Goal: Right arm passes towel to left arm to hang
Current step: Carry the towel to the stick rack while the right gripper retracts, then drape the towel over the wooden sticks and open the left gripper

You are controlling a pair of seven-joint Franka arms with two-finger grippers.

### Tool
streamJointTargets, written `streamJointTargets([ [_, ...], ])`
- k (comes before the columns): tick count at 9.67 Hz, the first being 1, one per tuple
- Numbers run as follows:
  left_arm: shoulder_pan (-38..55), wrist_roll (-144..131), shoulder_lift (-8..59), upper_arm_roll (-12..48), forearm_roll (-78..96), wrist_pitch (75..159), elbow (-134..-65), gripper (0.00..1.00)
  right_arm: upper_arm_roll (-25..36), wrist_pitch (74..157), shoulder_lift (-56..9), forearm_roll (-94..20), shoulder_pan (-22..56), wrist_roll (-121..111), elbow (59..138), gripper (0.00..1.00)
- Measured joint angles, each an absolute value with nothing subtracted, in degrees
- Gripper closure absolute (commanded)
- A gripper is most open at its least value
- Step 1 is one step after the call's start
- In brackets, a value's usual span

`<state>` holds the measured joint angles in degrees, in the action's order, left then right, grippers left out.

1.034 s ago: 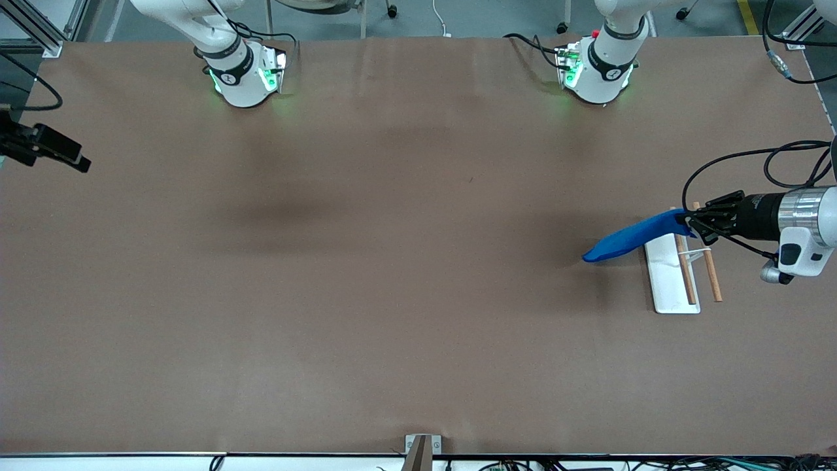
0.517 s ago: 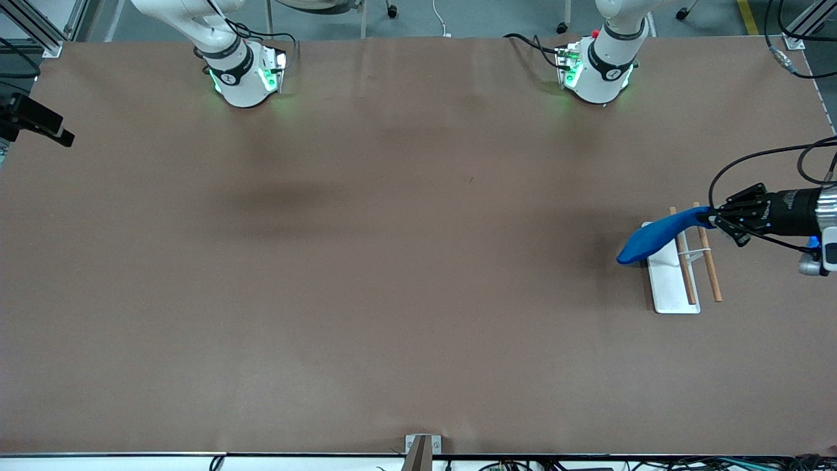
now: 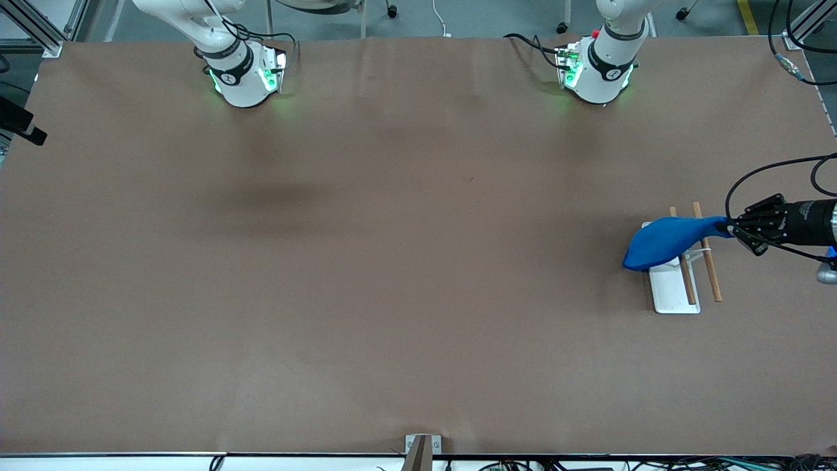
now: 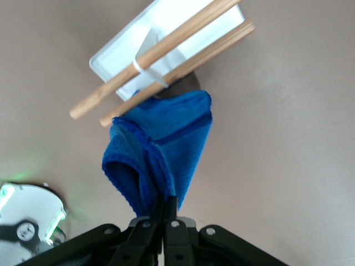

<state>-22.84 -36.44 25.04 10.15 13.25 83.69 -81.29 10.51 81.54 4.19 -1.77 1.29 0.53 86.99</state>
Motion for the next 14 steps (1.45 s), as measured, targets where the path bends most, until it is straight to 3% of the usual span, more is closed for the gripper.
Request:
streamJointTargets([
  [3,-22.8,-30.4,27.5,10.1,8.8,84.9,-77.9,0.98,10.5,81.4,3.4,-1.8,0.0,-1.3,86.8,0.00],
  [14,-27.1,-7.2,30.6,7.9,-1.1,91.1,-77.1,0.96,9.7,80.9,2.7,-1.8,0.0,-1.8,88.1,0.00],
])
